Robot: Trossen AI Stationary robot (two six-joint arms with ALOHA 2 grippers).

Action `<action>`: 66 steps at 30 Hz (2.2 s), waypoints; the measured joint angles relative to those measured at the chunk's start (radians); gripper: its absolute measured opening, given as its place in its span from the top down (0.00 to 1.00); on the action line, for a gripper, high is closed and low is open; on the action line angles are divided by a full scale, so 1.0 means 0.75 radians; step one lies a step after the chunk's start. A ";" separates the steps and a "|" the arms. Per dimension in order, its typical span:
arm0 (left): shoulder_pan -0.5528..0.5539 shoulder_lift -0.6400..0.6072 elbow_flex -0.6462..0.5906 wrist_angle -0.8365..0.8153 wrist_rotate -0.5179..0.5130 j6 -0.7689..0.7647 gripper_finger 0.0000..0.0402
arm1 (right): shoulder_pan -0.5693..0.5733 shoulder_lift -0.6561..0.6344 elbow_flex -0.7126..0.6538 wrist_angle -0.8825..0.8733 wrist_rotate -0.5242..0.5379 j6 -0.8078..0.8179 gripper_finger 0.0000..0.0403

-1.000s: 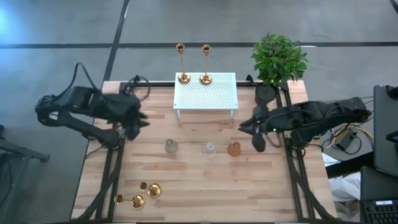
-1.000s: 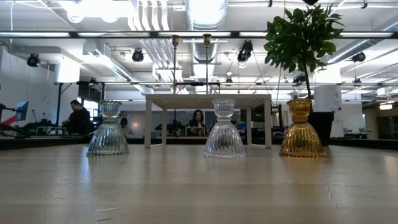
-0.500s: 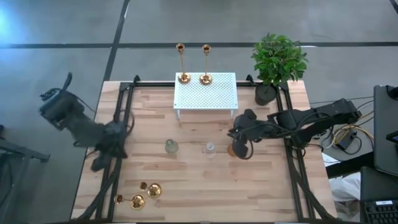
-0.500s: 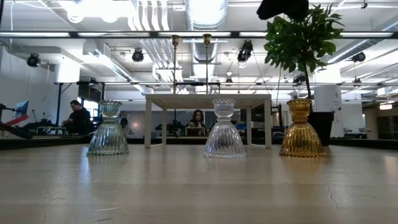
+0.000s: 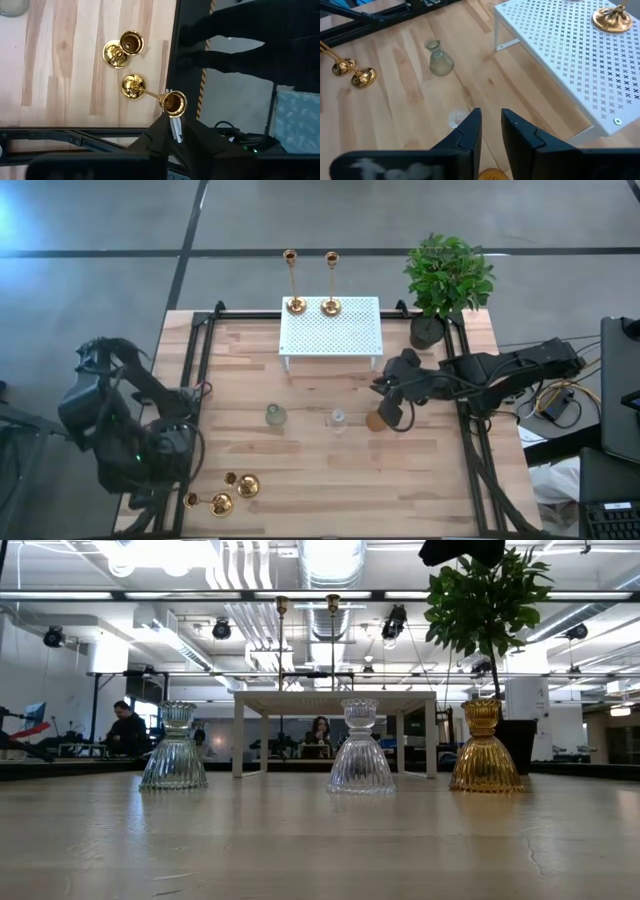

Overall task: Pick & Place candle stick holders
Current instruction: Align the gold candle holder with the other gold candle holders on the shelf

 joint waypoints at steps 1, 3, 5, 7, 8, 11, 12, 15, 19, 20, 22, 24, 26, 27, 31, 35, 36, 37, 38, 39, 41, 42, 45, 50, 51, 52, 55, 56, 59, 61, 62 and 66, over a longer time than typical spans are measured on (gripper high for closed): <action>0.000 0.012 0.000 -0.001 0.001 -0.003 0.84 | -0.001 -0.005 0.000 -0.002 0.000 -0.001 0.82; 0.001 0.032 0.000 0.000 0.004 -0.017 0.79 | -0.001 -0.008 0.000 -0.008 0.000 -0.002 0.81; 0.001 0.047 0.005 0.000 0.005 -0.029 0.75 | 0.000 -0.008 0.000 -0.008 -0.001 -0.003 0.81; 0.001 0.056 0.012 0.002 0.020 -0.055 0.70 | 0.000 -0.010 -0.001 -0.008 -0.001 -0.003 0.81; 0.001 0.058 0.012 0.005 0.026 -0.067 0.67 | 0.000 -0.012 -0.001 -0.008 -0.001 -0.003 0.81; 0.001 0.064 0.011 0.017 0.043 -0.108 0.60 | 0.000 -0.012 -0.001 -0.008 -0.001 -0.002 0.82; 0.001 0.066 0.011 0.017 0.048 -0.111 0.58 | 0.000 -0.012 -0.001 -0.008 -0.001 -0.003 0.82; 0.001 0.068 -0.002 0.048 0.051 -0.115 0.53 | 0.000 -0.012 -0.004 -0.008 -0.001 -0.003 0.84; 0.001 0.102 -0.006 0.060 0.051 -0.111 0.48 | 0.000 -0.012 -0.011 -0.021 -0.002 -0.001 0.85; 0.001 0.115 -0.006 0.061 0.051 -0.098 0.48 | 0.000 -0.012 -0.014 -0.028 -0.002 -0.001 0.85; 0.001 0.141 -0.007 0.060 0.070 -0.081 0.48 | 0.000 -0.012 -0.019 -0.033 -0.002 0.000 0.85; 0.001 0.166 -0.007 0.060 0.083 -0.063 0.48 | 0.000 -0.012 -0.022 -0.033 -0.002 0.000 0.85; 0.001 0.190 -0.007 0.060 0.092 -0.058 0.48 | -0.001 -0.012 -0.022 -0.032 -0.002 0.000 0.85; -0.002 0.201 -0.007 0.060 0.092 -0.058 0.48 | -0.001 -0.012 -0.023 -0.032 -0.002 0.000 0.84; -0.015 0.227 -0.008 0.060 0.093 -0.064 0.48 | -0.001 -0.012 -0.024 -0.031 0.001 0.001 0.83; -0.015 0.231 -0.008 0.034 0.087 -0.076 0.48 | 0.000 -0.012 -0.024 -0.030 0.027 0.007 0.81; -0.015 0.229 -0.008 0.018 0.087 -0.083 0.48 | 0.000 -0.012 -0.024 -0.030 0.030 0.008 0.81; -0.015 0.227 -0.008 0.000 0.085 -0.088 0.48 | -0.001 -0.012 -0.024 -0.030 0.030 0.008 0.81; -0.015 0.222 -0.013 -0.003 0.084 -0.093 0.48 | -0.001 -0.012 -0.024 -0.029 0.031 0.008 0.80; -0.015 0.215 -0.022 0.003 0.073 -0.092 0.48 | -0.001 -0.012 -0.024 -0.029 0.030 0.008 0.80; -0.015 0.204 -0.040 -0.001 0.058 -0.105 0.48 | 0.000 -0.012 -0.024 -0.029 0.030 0.011 0.81; -0.015 0.201 -0.049 0.000 0.057 -0.105 0.48 | 0.000 -0.012 -0.024 -0.029 0.030 0.011 0.81; -0.015 0.198 -0.080 -0.001 0.054 -0.092 0.48 | -0.001 -0.011 -0.024 -0.029 0.030 0.011 0.82; -0.015 0.194 -0.137 0.000 0.067 -0.089 0.48 | -0.001 -0.011 -0.024 -0.029 0.031 0.012 0.83; -0.015 0.194 -0.147 -0.001 0.073 -0.089 0.48 | -0.001 -0.011 -0.024 -0.029 0.031 0.012 0.83; -0.015 0.194 -0.155 0.000 0.076 -0.088 0.48 | -0.001 -0.011 -0.024 -0.029 0.031 0.011 0.83; -0.015 0.194 -0.170 0.001 0.075 -0.088 0.48 | 0.000 -0.011 -0.024 -0.029 0.031 0.012 0.81; -0.015 0.194 -0.175 0.000 0.076 -0.088 0.48 | 0.000 -0.011 -0.024 -0.029 0.031 0.012 0.81; -0.015 0.194 -0.182 0.000 0.076 -0.088 0.48 | 0.000 -0.011 -0.024 -0.029 0.031 0.012 0.80; -0.015 0.193 -0.182 0.000 0.076 -0.090 0.48 | 0.000 -0.011 -0.024 -0.029 0.031 0.011 0.80; -0.015 0.193 -0.182 0.000 0.076 -0.090 0.48 | 0.000 -0.011 -0.024 -0.029 0.032 0.011 0.81; -0.015 0.193 -0.182 0.002 0.076 -0.092 0.48 | 0.000 -0.011 -0.024 -0.029 0.032 0.011 0.83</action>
